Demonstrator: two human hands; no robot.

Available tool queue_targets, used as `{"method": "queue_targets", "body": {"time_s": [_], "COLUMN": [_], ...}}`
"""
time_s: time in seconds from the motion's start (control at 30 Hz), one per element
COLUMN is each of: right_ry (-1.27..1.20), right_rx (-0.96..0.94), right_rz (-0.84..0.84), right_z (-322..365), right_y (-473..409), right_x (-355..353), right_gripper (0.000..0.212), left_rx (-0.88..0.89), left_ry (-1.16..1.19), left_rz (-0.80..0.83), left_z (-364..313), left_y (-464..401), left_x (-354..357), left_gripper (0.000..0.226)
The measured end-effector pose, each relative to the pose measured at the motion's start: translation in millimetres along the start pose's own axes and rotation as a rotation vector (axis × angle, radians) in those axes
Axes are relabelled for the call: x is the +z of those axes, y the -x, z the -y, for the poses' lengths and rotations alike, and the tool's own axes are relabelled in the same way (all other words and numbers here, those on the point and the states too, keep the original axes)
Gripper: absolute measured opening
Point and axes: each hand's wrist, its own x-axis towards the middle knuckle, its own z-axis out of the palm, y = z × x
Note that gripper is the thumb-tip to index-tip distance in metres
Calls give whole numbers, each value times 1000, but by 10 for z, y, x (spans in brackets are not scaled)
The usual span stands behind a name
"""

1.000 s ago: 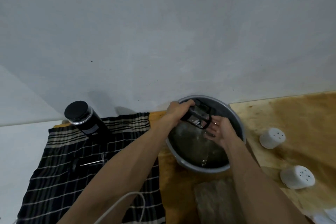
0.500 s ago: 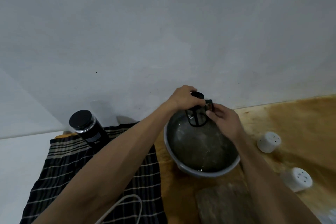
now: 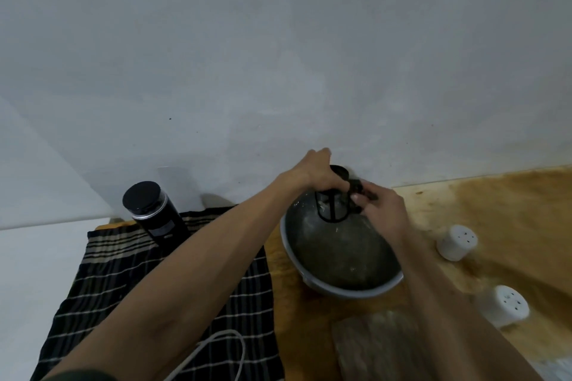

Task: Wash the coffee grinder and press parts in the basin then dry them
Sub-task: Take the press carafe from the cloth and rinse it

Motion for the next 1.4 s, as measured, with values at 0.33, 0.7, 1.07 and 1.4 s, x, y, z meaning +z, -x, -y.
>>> {"method": "queue_targets", "body": {"time_s": [0.33, 0.7, 1.07, 1.4], "right_ry": [132, 60, 61, 469], "right_rx": [10, -27, -176, -133], "right_rz": [11, -24, 338, 475], "right_z": [8, 449, 1145, 818], "right_y": [-34, -47, -138, -44], "right_x": [-103, -262, 870, 2029], "right_gripper": [30, 30, 26, 32], "left_rx": [45, 83, -182, -304], "left_ry": [11, -16, -254, -247], "left_rz": [0, 28, -20, -57], "left_z": [-20, -102, 906, 1895], "left_y": [125, 398, 901, 923], "left_x": [17, -602, -1172, -148], "left_gripper": [73, 68, 68, 60]}}
